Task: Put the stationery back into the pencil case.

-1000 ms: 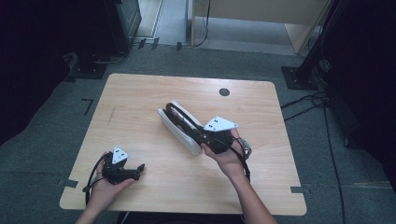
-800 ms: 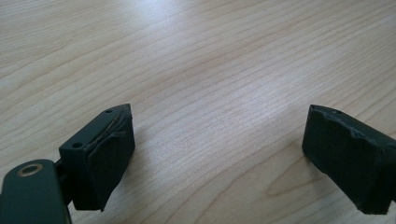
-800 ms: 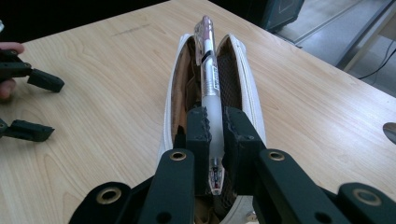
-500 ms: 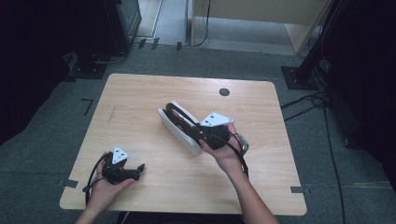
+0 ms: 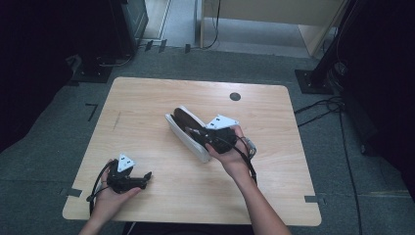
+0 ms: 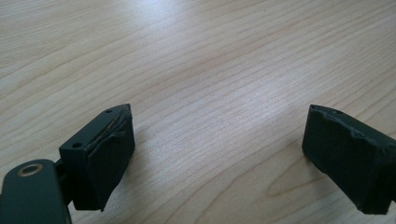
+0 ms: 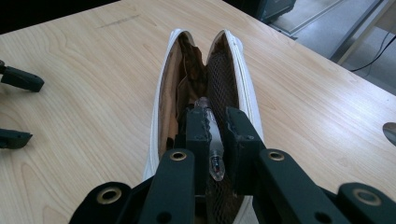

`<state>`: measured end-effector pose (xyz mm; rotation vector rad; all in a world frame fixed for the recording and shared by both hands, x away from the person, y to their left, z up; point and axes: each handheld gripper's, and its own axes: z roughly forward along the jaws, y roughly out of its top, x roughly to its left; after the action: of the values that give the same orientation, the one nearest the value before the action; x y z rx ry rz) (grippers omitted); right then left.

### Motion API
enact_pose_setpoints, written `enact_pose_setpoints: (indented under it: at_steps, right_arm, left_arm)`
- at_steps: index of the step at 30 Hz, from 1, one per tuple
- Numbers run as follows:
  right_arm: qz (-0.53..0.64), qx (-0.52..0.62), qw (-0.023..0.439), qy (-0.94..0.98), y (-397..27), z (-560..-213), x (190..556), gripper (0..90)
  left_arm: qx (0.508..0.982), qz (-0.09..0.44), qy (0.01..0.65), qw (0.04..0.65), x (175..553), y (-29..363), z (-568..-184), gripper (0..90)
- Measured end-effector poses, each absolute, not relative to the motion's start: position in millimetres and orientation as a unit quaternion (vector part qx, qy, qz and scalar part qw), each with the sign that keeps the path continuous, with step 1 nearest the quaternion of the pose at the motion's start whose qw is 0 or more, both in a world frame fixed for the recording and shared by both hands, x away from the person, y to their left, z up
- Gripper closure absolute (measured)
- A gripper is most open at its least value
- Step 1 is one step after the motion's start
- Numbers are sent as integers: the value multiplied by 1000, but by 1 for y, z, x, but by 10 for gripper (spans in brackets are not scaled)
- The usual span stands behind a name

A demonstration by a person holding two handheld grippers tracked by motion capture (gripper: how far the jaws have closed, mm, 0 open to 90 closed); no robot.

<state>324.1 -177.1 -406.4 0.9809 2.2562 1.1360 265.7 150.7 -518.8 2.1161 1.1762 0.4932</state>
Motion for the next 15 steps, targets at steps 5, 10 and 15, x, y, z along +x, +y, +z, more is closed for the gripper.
enact_pose_setpoints:
  at_steps: [5, 10, 15]
  right_arm:
    - [407, 353, 216, 814, -170, -409, 331, 812]
    - [408, 356, 212, 814, -161, -411, 337, 813]
    - [402, 358, 206, 817, -153, -416, 343, 812]
  left_arm:
    - [809, 188, 450, 329, 266, 151, -519, 97]
    - [809, 188, 450, 329, 266, 151, -519, 97]
    - [808, 188, 450, 329, 266, 151, -519, 97]
